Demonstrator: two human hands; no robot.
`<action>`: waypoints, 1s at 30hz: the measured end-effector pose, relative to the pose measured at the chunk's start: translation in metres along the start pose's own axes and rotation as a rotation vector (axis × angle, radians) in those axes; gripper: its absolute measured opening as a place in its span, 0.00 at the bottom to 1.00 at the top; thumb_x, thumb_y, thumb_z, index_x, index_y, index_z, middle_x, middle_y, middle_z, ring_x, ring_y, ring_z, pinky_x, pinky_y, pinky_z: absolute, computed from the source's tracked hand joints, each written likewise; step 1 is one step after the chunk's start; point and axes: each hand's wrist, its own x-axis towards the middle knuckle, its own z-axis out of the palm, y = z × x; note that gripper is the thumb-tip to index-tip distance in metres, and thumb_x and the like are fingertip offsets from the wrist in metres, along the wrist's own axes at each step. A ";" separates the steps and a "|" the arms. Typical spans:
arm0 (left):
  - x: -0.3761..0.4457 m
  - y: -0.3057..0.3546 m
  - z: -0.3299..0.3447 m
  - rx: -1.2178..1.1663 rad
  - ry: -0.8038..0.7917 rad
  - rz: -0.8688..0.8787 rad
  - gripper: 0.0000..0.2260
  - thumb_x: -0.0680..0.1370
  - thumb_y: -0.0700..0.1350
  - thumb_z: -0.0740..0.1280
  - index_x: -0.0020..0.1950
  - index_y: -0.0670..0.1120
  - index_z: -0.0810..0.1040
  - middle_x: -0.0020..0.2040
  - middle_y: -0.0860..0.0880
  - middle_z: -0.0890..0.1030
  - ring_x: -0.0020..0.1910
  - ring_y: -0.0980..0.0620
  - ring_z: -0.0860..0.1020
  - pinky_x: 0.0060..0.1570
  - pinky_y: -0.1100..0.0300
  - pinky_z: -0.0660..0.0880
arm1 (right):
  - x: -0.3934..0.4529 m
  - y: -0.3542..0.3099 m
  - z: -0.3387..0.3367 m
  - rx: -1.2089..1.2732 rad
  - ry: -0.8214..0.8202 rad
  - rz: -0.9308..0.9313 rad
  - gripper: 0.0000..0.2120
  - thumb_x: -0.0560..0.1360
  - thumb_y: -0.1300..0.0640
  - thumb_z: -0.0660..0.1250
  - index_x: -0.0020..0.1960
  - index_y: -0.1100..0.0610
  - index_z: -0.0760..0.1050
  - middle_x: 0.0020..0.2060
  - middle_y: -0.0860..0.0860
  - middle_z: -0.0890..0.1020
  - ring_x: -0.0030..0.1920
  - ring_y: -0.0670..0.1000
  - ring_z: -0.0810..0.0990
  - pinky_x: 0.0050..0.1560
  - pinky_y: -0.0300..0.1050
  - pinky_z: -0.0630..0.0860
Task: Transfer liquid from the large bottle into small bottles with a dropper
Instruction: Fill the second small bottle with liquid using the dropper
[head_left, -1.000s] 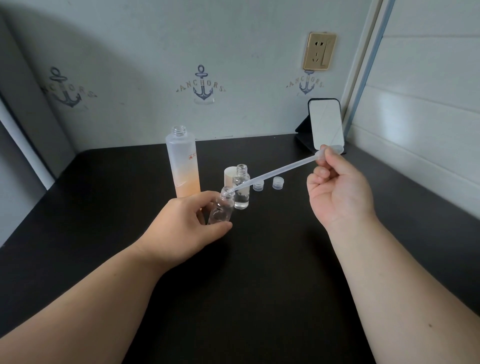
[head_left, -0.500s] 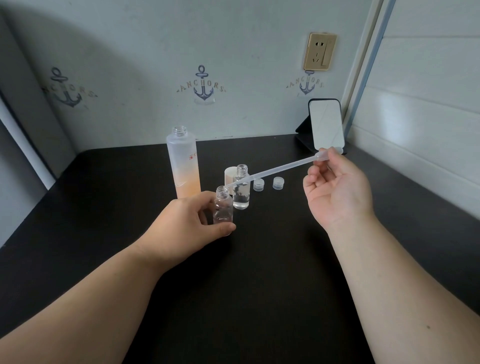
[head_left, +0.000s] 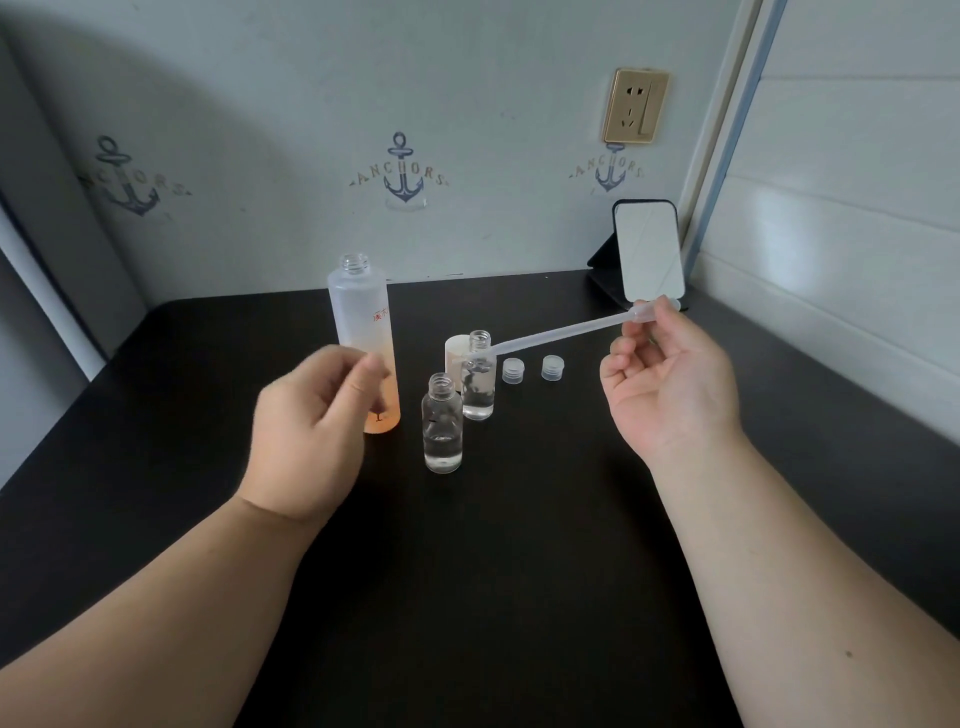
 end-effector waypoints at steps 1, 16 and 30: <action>0.002 0.000 0.000 0.008 0.079 -0.028 0.05 0.82 0.50 0.65 0.47 0.54 0.79 0.41 0.56 0.80 0.38 0.59 0.78 0.40 0.58 0.74 | 0.000 0.000 0.000 0.003 -0.002 0.000 0.07 0.76 0.57 0.72 0.43 0.60 0.84 0.35 0.51 0.81 0.31 0.48 0.77 0.31 0.39 0.73; 0.020 -0.028 0.007 0.177 -0.065 -0.216 0.11 0.78 0.53 0.72 0.53 0.64 0.72 0.44 0.70 0.79 0.44 0.75 0.76 0.40 0.67 0.70 | 0.000 0.002 0.002 -0.041 -0.032 0.001 0.06 0.77 0.57 0.73 0.44 0.60 0.84 0.38 0.51 0.83 0.32 0.48 0.80 0.34 0.38 0.75; 0.016 -0.017 0.004 0.240 -0.047 -0.070 0.12 0.76 0.47 0.72 0.52 0.62 0.75 0.45 0.60 0.78 0.46 0.62 0.76 0.41 0.61 0.69 | -0.001 0.001 0.002 0.005 -0.078 -0.031 0.09 0.78 0.56 0.72 0.42 0.58 0.86 0.39 0.50 0.83 0.33 0.45 0.78 0.35 0.36 0.74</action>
